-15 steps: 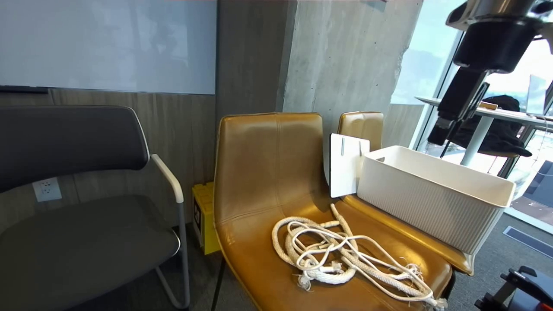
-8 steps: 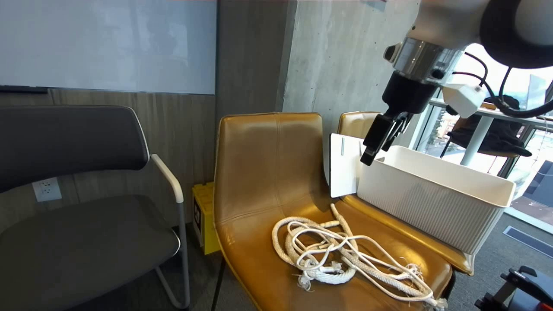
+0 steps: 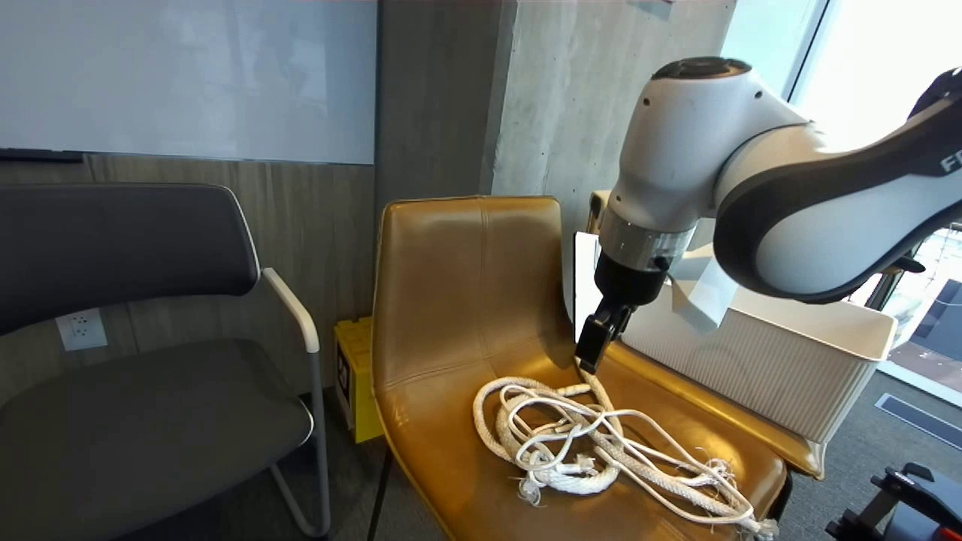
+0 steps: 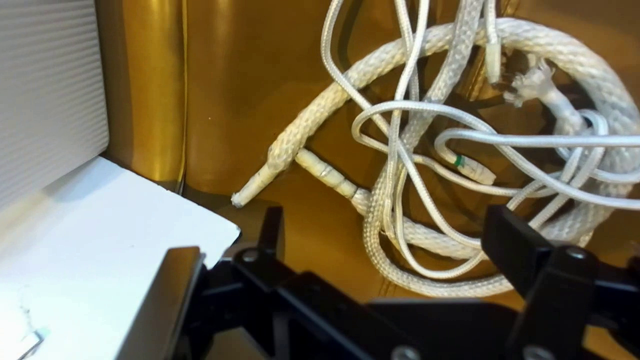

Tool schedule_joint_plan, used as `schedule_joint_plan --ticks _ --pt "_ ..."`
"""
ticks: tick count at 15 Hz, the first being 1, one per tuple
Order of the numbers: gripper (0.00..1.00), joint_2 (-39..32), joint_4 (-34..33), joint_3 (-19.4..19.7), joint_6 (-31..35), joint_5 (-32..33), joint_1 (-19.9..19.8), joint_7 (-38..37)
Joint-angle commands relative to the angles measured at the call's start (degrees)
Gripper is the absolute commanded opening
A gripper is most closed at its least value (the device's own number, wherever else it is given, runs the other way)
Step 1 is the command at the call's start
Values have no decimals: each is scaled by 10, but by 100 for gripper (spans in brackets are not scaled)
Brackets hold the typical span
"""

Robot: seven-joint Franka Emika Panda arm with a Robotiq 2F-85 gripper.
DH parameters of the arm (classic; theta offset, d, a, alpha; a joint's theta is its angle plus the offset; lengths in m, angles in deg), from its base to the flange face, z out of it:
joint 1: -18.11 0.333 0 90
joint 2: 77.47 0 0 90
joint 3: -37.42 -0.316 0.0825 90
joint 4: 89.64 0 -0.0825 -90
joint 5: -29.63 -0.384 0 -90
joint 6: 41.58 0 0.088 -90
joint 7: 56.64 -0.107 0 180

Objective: Put the ropes inside the basket then remove them

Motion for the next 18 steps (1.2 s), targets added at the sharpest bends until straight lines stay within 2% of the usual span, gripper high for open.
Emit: schedule_joint_plan --ticks 1,9,10,11,12,18 --pt "100 -93 -68 27 -1 7 26 -5" --pt "100 -230 -163 29 -31 -52 19 24" --pt "89 -238 -168 30 -36 -59 18 27" --pt "72 -244 -174 30 -43 -64 18 30" --pt "67 -243 -179 33 -52 -64 18 31" --pt "19 -215 -180 27 -95 -80 14 51"
